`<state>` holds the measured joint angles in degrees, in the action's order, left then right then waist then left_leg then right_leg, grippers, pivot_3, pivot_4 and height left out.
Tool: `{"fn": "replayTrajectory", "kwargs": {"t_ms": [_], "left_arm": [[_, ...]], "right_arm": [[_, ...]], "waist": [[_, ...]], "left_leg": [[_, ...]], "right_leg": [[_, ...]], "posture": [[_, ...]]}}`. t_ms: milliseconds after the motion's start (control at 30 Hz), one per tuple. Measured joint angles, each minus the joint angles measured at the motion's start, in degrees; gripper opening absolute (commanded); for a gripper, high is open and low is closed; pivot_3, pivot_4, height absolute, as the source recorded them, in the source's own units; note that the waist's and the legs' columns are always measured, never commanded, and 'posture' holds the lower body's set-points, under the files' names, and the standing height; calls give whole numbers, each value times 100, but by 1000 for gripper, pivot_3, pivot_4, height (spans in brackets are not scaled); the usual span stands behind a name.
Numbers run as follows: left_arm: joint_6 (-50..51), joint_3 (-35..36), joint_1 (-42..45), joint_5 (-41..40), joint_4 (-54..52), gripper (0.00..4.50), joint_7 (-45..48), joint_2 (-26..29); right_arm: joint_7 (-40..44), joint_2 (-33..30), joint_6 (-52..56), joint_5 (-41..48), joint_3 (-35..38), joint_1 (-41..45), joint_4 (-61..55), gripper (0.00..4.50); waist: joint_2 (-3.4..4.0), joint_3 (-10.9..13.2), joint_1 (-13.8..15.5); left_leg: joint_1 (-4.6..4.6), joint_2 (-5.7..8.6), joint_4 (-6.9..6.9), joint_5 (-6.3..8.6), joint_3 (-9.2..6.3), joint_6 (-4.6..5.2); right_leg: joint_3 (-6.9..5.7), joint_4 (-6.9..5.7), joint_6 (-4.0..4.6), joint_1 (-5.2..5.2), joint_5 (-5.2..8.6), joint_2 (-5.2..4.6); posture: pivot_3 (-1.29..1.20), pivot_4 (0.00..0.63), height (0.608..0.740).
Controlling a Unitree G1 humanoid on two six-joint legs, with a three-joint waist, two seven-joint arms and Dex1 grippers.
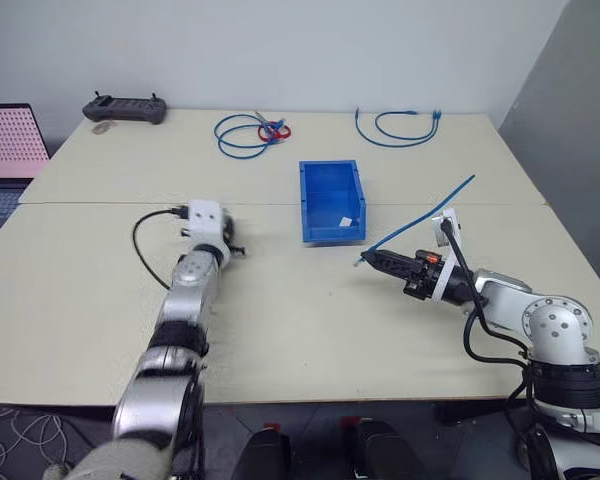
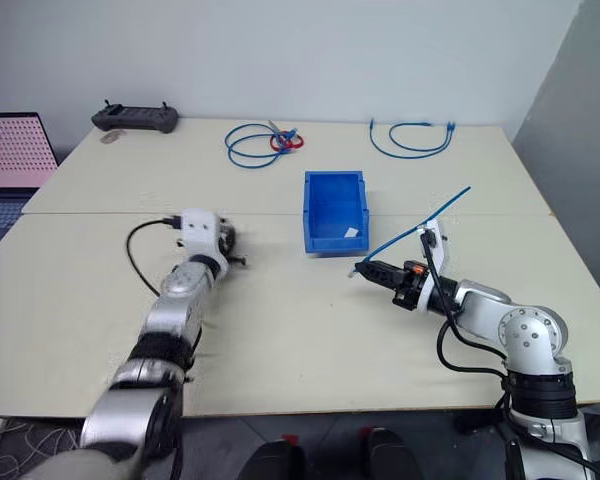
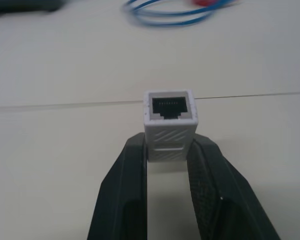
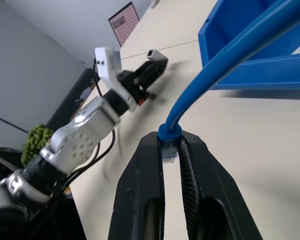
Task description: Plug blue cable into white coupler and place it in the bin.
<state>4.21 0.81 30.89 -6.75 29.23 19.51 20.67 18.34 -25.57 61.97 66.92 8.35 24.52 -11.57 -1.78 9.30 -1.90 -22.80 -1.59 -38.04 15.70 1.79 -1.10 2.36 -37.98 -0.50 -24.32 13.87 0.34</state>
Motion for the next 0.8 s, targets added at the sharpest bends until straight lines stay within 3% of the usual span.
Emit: {"fn": "replayTrajectory", "kwargs": {"t_ms": [133,233,333,567,800], "left_arm": [[674,-968,-1342,-664,-2170,767,2374,879],[840,-1418,-1407,-902,-2767,767,3581,1197],[730,-1845,-1034,-833,-2632,767,4324,1141],[-264,-2326,-62,-260,-1018,767,5098,594],[-880,-2288,297,-94,-174,767,5261,309]], "right_arm": [[-7,-8,1,-44,-10,157,-77,168],[202,-106,-25,-290,-226,365,-166,168],[686,-490,-304,-984,-859,431,-414,168],[2059,-1164,-1671,-2987,-2519,363,-622,168],[2679,-1147,-2300,-3758,-2787,278,-370,168]], "waist": [[5,4,-15],[12,6,38],[12,5,55],[13,5,5],[12,5,27]], "left_leg": [[1,-6,4,7,-6,15],[3,-3,-3,2,-16,22],[10,3,-9,0,-17,27],[-4,-3,-9,7,-12,39],[0,-2,-23,7,-12,39]], "right_leg": [[-3,-7,8,-7,5,5],[-12,-6,-17,0,21,22],[-12,3,-27,15,18,36],[-4,9,-22,0,19,48],[-3,0,-25,6,18,46]], "posture": [[0,150,740],[0,150,740],[0,150,740],[0,150,740],[0,150,740]]}}
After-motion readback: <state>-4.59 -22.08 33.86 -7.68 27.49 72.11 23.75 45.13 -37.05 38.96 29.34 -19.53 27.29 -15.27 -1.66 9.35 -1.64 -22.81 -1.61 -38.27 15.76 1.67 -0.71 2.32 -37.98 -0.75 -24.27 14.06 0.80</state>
